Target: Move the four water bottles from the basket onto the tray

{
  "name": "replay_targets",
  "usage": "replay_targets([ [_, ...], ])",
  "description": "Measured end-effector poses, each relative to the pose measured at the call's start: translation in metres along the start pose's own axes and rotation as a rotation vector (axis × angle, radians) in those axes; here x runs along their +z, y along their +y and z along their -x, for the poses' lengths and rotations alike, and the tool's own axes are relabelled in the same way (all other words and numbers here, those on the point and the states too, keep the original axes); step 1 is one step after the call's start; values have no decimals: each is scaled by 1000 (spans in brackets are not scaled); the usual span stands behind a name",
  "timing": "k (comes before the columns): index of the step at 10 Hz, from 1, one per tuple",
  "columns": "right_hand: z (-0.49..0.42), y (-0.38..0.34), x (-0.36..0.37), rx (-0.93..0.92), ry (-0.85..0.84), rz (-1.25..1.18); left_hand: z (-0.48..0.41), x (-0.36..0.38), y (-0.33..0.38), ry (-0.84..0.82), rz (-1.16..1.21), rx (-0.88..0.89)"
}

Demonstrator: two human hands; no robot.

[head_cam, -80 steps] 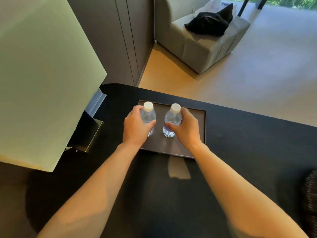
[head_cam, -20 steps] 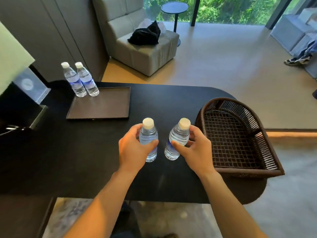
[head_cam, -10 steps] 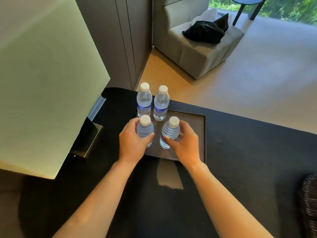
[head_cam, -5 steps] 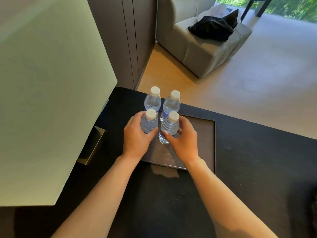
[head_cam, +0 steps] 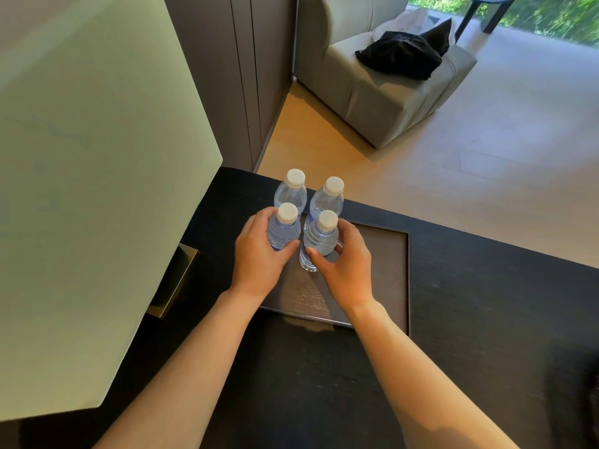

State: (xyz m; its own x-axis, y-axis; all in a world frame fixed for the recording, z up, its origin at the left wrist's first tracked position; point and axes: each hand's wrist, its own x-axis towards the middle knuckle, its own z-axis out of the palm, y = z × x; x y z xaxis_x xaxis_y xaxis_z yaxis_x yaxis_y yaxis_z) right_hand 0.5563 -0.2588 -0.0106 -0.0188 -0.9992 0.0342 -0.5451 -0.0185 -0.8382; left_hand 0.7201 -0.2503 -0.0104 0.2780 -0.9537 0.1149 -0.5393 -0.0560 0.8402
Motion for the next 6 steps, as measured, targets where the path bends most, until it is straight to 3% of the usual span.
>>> replay_targets([
  [4, 5, -3, -2, -7, 11, 18, 4, -1, 3, -31, -30, -18],
  [6, 23, -6, -11, -5, 7, 29, 30, -10, 15, -59, -46, -158],
])
